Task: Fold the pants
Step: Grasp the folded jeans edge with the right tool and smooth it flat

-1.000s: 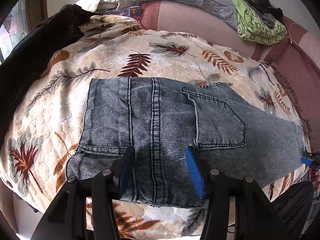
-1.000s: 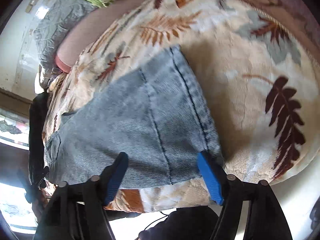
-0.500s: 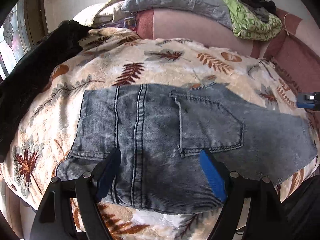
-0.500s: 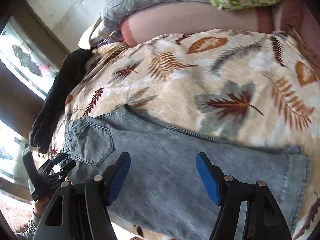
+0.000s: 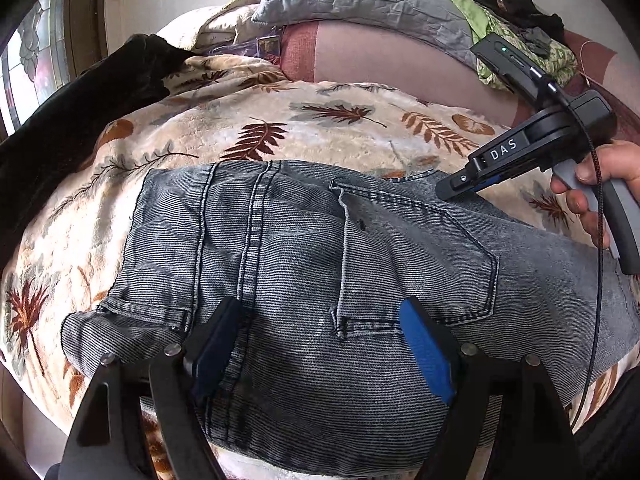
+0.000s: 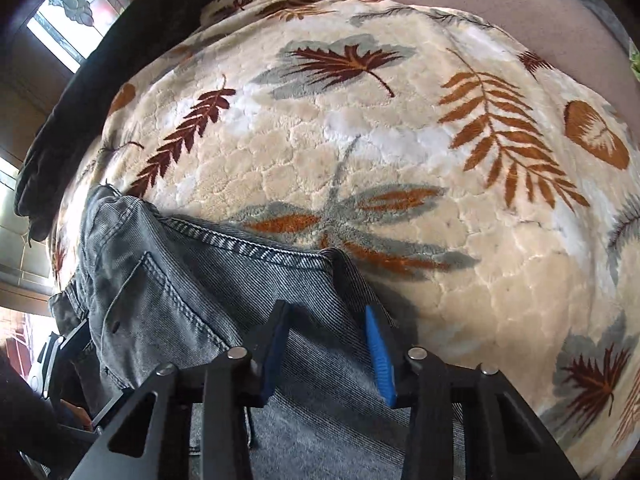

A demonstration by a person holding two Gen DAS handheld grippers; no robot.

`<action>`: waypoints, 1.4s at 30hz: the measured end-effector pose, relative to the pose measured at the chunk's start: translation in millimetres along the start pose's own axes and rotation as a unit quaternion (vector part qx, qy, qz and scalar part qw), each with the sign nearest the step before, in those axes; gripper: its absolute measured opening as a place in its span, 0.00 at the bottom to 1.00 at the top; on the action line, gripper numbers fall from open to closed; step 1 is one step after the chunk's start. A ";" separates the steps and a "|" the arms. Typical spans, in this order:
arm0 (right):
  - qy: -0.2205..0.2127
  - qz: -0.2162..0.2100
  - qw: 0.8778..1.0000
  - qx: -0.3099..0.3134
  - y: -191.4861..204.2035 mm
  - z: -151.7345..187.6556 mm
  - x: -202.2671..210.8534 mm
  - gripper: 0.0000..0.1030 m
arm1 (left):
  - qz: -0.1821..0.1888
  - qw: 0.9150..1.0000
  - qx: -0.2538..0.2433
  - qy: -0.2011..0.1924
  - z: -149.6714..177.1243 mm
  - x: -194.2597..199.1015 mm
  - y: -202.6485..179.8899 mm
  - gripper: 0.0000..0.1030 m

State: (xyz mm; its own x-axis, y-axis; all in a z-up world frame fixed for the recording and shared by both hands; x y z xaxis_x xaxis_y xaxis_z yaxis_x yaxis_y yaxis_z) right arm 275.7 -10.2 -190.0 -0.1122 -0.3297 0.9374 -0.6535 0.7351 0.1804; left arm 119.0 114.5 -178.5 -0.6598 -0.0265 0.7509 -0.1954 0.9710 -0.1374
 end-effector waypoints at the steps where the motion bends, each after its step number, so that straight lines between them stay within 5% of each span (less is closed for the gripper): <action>1: 0.002 0.002 1.000 0.012 3.7 -0.2 -1.2 0.14 | 0.001 1.000 -0.002 -0.002 0.4 0.0 0.1 0.80; 2: 0.006 0.015 0.999 0.030 7.5 -0.2 -1.7 0.04 | 0.001 1.000 -0.007 -0.003 0.8 0.5 -0.6 0.80; 8: -0.057 0.134 0.984 0.104 12.9 -20.1 26.2 0.03 | 0.005 1.000 -0.004 -0.006 0.6 2.1 -0.2 0.80; 12: -0.038 0.170 0.978 0.114 2.9 -23.6 -0.8 0.03 | -0.002 1.000 -0.011 -0.006 1.0 -0.6 -3.1 0.84; 15: -0.048 0.152 0.984 0.077 -5.6 -21.7 -7.5 0.03 | -0.007 1.000 -0.020 -0.009 2.1 -0.8 -4.2 0.84; 20: -0.105 0.116 0.988 0.002 -18.2 -18.6 39.7 0.05 | -0.003 1.000 -0.012 -0.010 1.6 0.3 -2.9 0.84; 26: -0.091 0.032 0.995 -0.035 6.9 20.4 44.2 0.05 | -0.002 1.000 0.002 -0.009 -0.2 -0.1 -1.6 0.84; 29: -0.050 0.092 0.994 -0.044 -17.8 35.5 4.9 0.05 | -0.004 1.000 0.000 -0.011 -0.3 -0.9 -2.0 0.84; 31: -0.080 0.099 0.989 -0.075 -30.8 32.8 13.5 0.06 | -0.009 1.000 -0.003 -0.013 -0.2 -0.9 -2.5 0.84; 33: -0.112 0.083 0.984 -0.108 -33.9 37.5 37.1 0.11 | -0.008 1.000 0.000 -0.017 -0.5 -0.4 -2.3 0.84; 35: -0.142 0.069 0.980 -0.122 -30.9 54.4 66.4 0.46 | -0.007 1.000 0.006 -0.020 -1.8 1.1 -1.6 0.84; 37: -0.169 0.050 0.975 -0.132 -27.5 82.7 94.1 0.68 | -0.003 0.999 0.018 -0.029 -4.3 6.1 -0.1 0.84; 42: -0.136 0.106 0.970 -0.173 -91.2 178.7 133.3 0.68 | 0.012 0.998 0.007 -0.066 -9.1 25.5 -11.5 0.84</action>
State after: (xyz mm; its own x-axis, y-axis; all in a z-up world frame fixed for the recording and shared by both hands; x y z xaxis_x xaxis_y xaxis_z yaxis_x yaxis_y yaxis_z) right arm 186.6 -227.1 -134.7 -0.4405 -0.2589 0.8596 -0.3092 0.9427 0.1254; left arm 111.1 104.8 -151.9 -0.7540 -0.0348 0.6559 -0.1880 0.9682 -0.1648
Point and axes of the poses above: each gripper's, at about its wrist camera, not at the fingertips, and x roughly against the way its jaws point, y to its left, z to its underside, the point moved 9 cm from there along -x, roughly the way its jaws point, and after that the axes turned 6 degrees about x, right-handed, at the moved point
